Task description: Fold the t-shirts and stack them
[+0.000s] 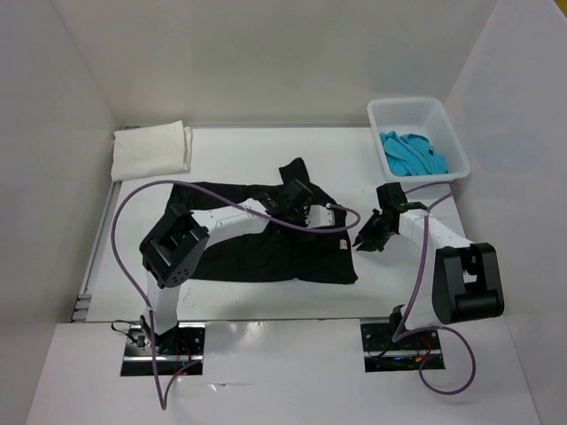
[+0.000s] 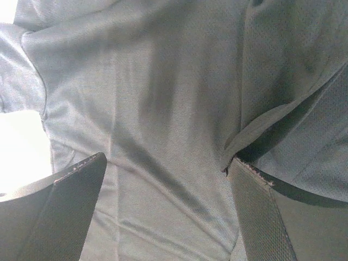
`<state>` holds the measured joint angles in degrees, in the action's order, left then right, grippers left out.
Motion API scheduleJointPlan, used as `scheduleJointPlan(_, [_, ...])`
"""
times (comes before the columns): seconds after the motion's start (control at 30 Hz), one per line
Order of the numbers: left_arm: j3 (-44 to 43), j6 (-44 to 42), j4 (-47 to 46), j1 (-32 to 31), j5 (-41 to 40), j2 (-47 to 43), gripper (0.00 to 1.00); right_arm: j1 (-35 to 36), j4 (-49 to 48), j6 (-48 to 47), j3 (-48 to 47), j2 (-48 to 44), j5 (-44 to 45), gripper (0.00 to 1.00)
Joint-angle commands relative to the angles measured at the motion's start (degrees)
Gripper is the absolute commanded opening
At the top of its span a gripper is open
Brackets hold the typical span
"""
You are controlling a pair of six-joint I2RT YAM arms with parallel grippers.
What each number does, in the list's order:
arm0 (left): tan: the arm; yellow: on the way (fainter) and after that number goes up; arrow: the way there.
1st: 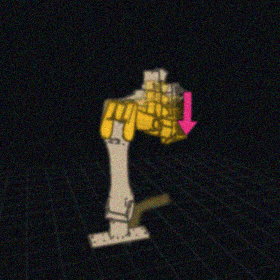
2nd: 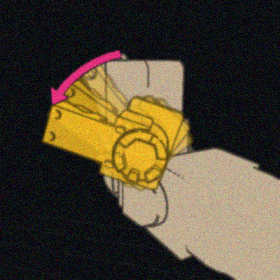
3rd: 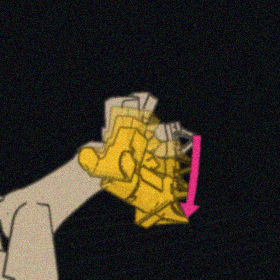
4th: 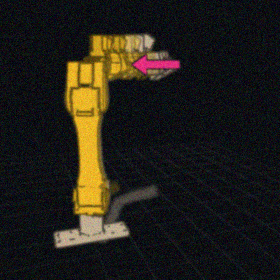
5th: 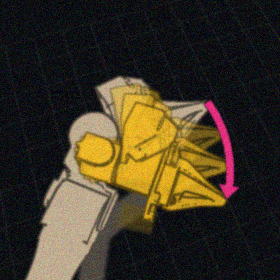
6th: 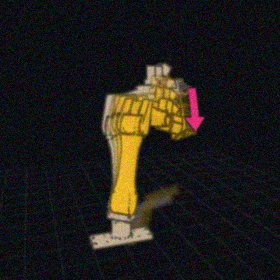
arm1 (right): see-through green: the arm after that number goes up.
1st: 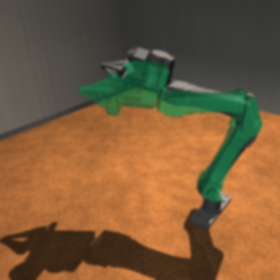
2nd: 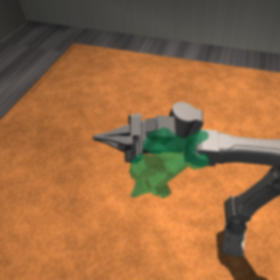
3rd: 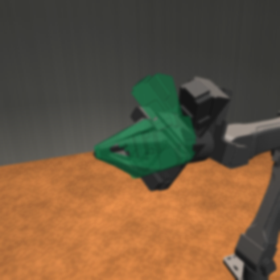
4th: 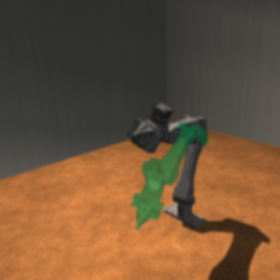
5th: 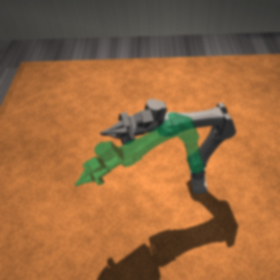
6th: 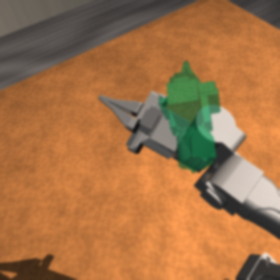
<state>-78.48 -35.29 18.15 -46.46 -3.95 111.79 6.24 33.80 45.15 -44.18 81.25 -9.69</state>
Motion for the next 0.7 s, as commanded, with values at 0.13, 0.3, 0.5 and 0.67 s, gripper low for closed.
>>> scheduleJointPlan(0.13, [-6.1,4.7,0.8,2.6,0.4,3.7,0.99,0.4,-0.3,-0.1,0.6,-0.2,1.0,0.23])
scheduleJointPlan(0.3, [-11.5,8.7,4.9,7.2,2.0,7.9,0.99,1.4,-0.3,-0.1,0.1,-0.9,1.0,0.23])
scheduleJointPlan(0.5, [-12.1,9.4,6.4,8.2,2.5,7.4,0.99,2.7,0.2,-1.1,-1.5,-3.4,1.5,0.23])
scheduleJointPlan(0.67, [-11.4,9.9,7.6,8.2,2.0,5.4,0.99,5.2,0.2,-3.0,-3.8,-3.4,2.0,0.23])
